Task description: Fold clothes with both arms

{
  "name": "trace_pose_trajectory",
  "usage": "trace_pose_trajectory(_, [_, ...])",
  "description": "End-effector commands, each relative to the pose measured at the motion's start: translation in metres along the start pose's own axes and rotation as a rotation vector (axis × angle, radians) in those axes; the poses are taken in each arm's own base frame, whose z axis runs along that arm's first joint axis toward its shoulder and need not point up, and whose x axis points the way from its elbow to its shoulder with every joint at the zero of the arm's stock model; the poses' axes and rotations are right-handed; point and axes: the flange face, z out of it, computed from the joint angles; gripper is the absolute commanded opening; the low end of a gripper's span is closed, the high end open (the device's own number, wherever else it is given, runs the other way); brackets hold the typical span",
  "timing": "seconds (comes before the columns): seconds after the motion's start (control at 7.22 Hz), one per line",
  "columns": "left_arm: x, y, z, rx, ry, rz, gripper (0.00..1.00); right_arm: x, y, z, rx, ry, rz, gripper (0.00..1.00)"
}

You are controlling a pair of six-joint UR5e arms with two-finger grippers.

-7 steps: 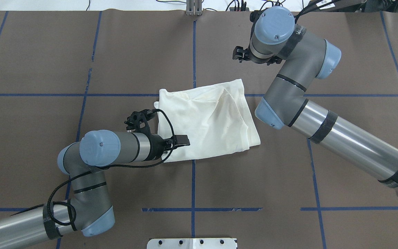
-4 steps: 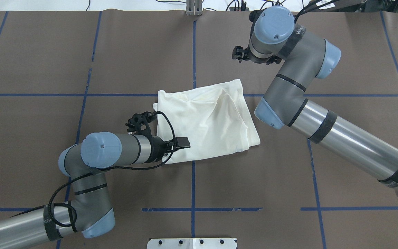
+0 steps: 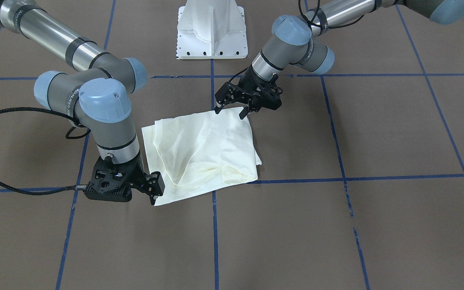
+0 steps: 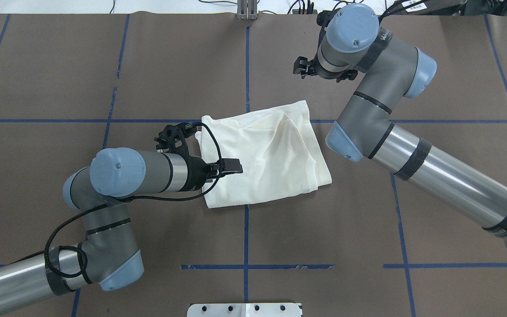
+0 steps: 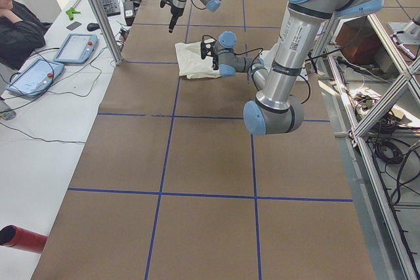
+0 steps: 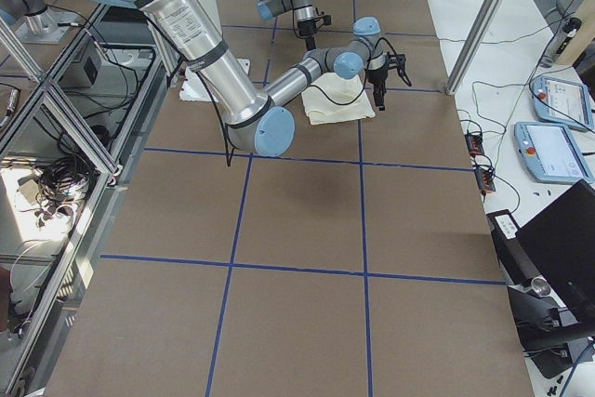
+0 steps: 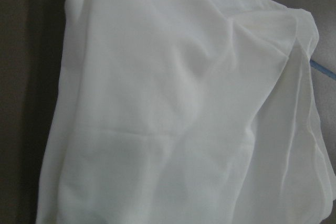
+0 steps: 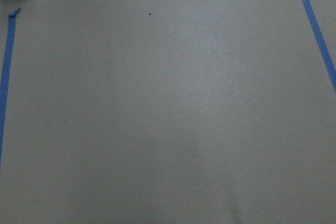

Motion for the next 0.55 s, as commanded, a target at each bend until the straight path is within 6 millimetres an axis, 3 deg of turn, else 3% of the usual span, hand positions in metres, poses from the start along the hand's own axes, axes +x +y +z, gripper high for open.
trace_pose_trajectory(0.0, [0.014,-0.046,-0.022,0.036,-0.074,0.023,1.00,0.010,-0.015,-0.008,-0.034,-0.019,0.008,1.00])
trace_pose_trajectory(0.14, [0.018,-0.085,-0.035,0.067,-0.134,0.083,1.00,0.025,-0.035,-0.019,-0.064,-0.037,0.019,1.00])
trace_pose_trajectory(0.28, [0.008,-0.126,-0.068,0.042,-0.191,0.153,1.00,0.065,-0.062,-0.036,-0.101,-0.054,-0.007,1.00])
trace_pose_trajectory(0.42, [-0.008,-0.156,-0.126,0.034,-0.273,0.293,1.00,0.125,-0.072,-0.067,-0.131,-0.032,-0.074,1.00])
